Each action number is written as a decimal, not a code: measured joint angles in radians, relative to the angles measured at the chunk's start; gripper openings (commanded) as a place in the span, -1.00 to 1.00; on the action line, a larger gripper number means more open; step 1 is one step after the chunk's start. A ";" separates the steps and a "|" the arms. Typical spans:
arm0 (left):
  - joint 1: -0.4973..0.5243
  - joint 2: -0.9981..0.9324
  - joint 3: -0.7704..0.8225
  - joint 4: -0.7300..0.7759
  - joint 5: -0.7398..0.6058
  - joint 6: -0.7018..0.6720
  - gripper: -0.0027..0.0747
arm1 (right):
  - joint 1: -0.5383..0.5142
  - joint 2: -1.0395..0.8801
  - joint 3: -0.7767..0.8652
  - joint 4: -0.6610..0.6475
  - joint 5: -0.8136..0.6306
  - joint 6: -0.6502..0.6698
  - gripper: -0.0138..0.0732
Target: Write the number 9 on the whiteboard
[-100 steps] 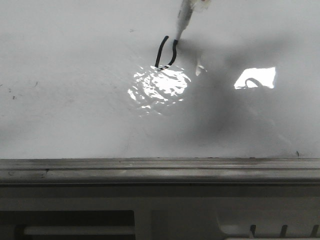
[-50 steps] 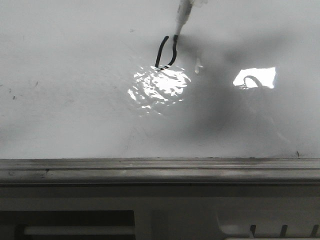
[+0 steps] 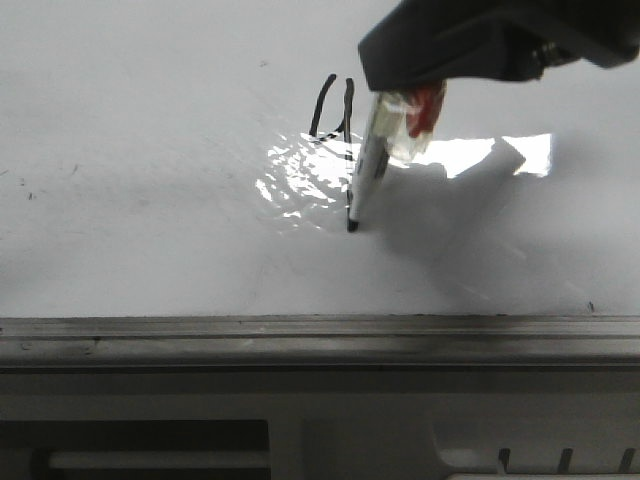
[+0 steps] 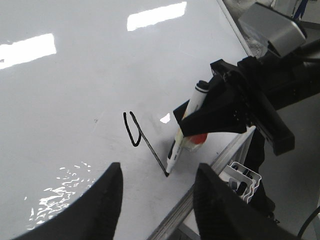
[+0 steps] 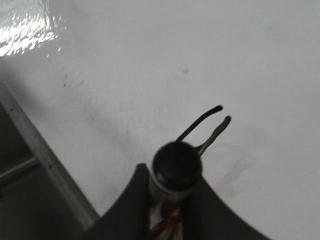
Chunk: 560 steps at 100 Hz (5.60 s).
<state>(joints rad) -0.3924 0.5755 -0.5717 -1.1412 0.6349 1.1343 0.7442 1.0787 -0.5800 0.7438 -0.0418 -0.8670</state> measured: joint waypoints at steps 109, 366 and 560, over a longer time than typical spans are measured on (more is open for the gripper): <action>-0.004 0.310 0.000 -0.267 0.334 0.504 -0.17 | 0.103 -0.134 -0.147 -0.017 0.394 -0.053 -0.84; -0.235 0.542 0.000 -0.501 0.281 0.722 -0.98 | 0.149 -0.134 -0.150 0.043 0.405 -0.053 0.31; -0.556 0.532 -0.073 -0.696 -0.909 0.311 -0.98 | -0.058 -0.400 -0.109 0.033 0.262 -0.055 -0.85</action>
<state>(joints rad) -0.9482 1.1072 -0.6448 -1.8374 -0.2737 1.4454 0.6862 0.6791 -0.6887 0.7766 0.2207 -0.9224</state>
